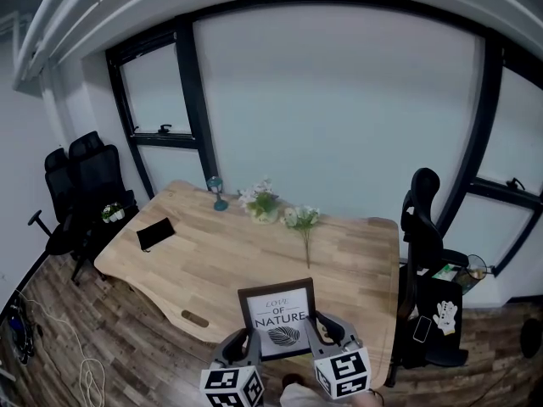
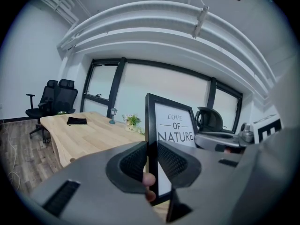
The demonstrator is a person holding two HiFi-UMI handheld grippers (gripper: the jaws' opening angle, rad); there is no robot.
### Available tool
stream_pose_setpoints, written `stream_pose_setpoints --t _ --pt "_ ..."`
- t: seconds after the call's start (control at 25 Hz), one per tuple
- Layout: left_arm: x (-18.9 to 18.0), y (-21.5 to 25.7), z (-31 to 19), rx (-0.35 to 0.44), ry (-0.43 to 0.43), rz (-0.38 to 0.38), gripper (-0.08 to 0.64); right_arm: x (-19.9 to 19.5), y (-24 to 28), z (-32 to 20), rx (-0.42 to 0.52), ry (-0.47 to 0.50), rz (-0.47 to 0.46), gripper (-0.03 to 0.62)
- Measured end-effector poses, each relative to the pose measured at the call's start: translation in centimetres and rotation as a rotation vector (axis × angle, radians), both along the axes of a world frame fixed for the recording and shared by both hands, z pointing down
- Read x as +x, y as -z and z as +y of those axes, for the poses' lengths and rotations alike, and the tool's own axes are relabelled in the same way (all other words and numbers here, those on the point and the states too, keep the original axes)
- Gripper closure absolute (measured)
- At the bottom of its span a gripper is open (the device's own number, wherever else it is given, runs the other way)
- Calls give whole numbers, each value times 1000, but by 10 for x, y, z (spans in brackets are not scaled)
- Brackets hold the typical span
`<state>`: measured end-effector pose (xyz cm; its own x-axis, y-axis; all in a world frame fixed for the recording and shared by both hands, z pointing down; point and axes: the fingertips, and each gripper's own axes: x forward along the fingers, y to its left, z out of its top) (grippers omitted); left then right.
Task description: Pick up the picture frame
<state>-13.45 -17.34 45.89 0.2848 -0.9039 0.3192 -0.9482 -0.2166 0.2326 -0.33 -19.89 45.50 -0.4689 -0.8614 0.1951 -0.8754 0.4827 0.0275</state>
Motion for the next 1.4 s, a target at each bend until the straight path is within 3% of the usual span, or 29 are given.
stream_pose_setpoints --t 0.88,1.4 --pt "-18 27 62 36 -5 31 494 -17 32 64 64 -8 4 518" --pt "-34 31 65 34 13 57 494 -34 39 68 54 4 23 518"
